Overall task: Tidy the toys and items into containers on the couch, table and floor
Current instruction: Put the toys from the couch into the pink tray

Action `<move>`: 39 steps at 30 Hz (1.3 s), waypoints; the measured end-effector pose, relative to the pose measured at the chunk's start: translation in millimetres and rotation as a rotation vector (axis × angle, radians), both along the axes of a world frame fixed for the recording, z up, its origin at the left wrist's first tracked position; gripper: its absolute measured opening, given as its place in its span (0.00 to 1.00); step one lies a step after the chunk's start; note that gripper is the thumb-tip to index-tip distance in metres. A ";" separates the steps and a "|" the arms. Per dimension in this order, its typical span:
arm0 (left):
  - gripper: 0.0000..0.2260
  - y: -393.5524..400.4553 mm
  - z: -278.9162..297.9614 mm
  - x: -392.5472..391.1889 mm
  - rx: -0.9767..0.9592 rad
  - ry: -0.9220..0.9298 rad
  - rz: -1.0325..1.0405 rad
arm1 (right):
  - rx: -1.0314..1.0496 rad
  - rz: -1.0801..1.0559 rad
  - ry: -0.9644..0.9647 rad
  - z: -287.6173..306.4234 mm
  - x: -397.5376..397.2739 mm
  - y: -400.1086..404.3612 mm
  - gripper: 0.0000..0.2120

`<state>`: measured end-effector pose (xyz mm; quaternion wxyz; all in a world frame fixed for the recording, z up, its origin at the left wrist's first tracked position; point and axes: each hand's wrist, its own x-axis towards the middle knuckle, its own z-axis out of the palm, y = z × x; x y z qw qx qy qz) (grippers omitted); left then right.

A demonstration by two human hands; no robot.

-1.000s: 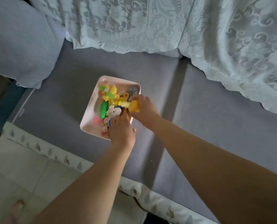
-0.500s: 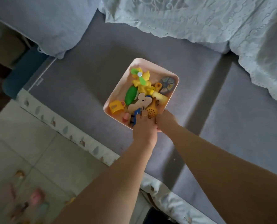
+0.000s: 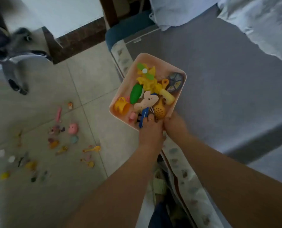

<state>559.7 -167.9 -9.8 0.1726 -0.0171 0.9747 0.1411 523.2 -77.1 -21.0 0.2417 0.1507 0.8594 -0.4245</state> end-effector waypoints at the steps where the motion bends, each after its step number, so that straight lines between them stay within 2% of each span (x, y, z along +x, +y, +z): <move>1: 0.19 -21.7 0.1 10.8 -0.009 0.002 0.054 | 0.003 0.069 0.012 -1.3 6.4 -22.8 0.15; 6: 0.19 -97.4 -9.9 67.0 -0.047 -0.048 0.211 | 0.036 0.350 0.062 -22.8 42.1 -110.1 0.12; 12: 0.18 -154.4 -68.1 139.3 -0.050 -0.124 0.385 | 0.070 0.597 0.006 -89.6 104.7 -177.8 0.13; 19: 0.14 -176.3 -208.8 204.8 0.039 -0.230 0.508 | 0.173 0.581 -0.136 -232.5 169.9 -206.3 0.11; 24: 0.13 -192.7 -311.1 223.5 0.121 -0.283 0.537 | 0.277 0.560 -0.216 -332.9 190.0 -222.5 0.10; 31: 0.11 -222.2 -396.5 229.0 0.170 -0.262 0.630 | 0.372 0.644 -0.245 -407.7 190.5 -258.2 0.14; 34: 0.12 -244.0 -416.7 228.4 0.181 -0.247 0.717 | 0.237 0.658 -0.212 -419.0 183.6 -280.4 0.14; 36: 0.14 -269.7 -426.9 228.2 0.147 -0.231 0.730 | 0.128 0.767 -0.183 -424.5 175.6 -302.0 0.17; 39: 0.17 -317.4 -430.3 228.2 -0.026 -0.201 0.743 | -0.002 0.805 -0.228 -418.4 166.0 -331.4 0.24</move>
